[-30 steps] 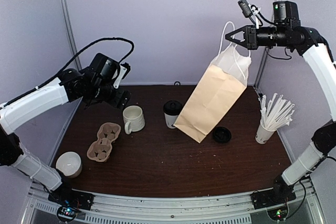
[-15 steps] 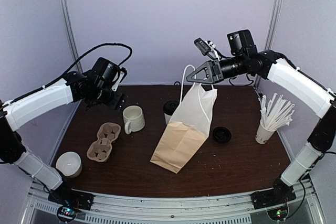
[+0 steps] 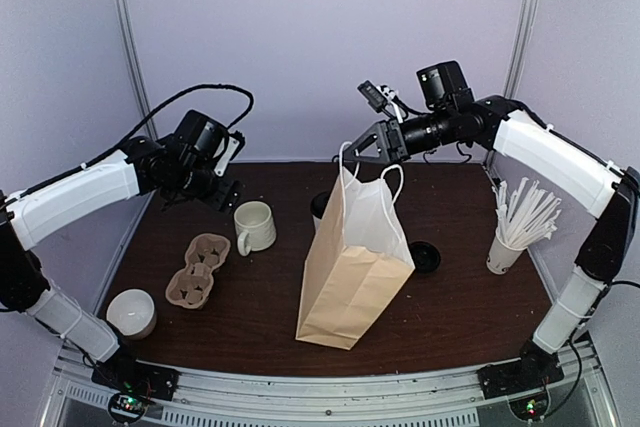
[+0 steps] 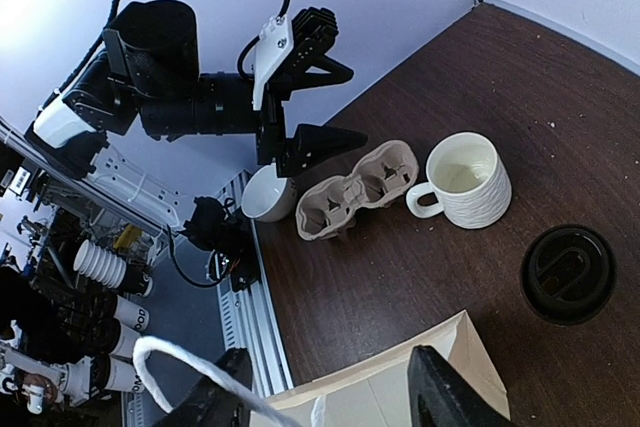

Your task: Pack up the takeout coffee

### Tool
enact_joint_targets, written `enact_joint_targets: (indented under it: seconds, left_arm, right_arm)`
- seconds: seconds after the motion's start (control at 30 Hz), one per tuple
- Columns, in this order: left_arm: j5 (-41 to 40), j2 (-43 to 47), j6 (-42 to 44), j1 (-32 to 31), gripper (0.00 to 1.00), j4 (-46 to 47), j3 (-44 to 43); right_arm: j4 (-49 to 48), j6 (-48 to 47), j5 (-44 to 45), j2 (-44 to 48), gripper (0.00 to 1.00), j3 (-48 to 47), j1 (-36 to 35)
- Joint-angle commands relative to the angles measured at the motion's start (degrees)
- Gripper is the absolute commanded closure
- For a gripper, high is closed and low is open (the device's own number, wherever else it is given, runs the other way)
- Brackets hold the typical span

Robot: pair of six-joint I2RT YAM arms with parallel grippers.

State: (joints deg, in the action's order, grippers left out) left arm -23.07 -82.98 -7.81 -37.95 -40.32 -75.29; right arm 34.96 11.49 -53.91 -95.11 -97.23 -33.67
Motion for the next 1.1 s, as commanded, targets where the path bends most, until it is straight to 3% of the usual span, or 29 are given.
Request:
enact_joint_targets:
  seconds: [0.0,0.2,0.33,0.53,0.83,1.07]
  left_arm:
    - [7.24,3.0,0.3,0.27,0.16,2.13,0.49]
    - [20.88,8.92,-0.36,-0.01,0.17,5.7,1.75]
    - [25.69,8.75,-1.53,-0.01,0.18,6.6,1.73]
    - [34.15,7.54,-5.02,-0.63,0.23,7.45,4.66]
    - [32.69,10.4,-7.15,-3.92,0.23,9.28,8.93]
    - [31.85,12.66,-5.12,-7.68,0.23,9.23,7.09]
  right_arm:
    - [2.91,-3.97,0.4,-0.45,0.39,-4.76,0.37]
    - [9.4,-9.71,3.0,-0.85,0.28,-9.08,1.62]
    - [13.41,-13.75,-0.11,-2.18,0.2,-11.98,1.78]
    - [12.74,-12.82,-4.26,-4.56,0.26,-12.47,1.45]
    - [15.5,-15.16,-4.57,-6.24,0.28,-15.31,1.39]
    - [16.37,-15.57,-5.81,-6.45,0.16,-18.5,1.59]
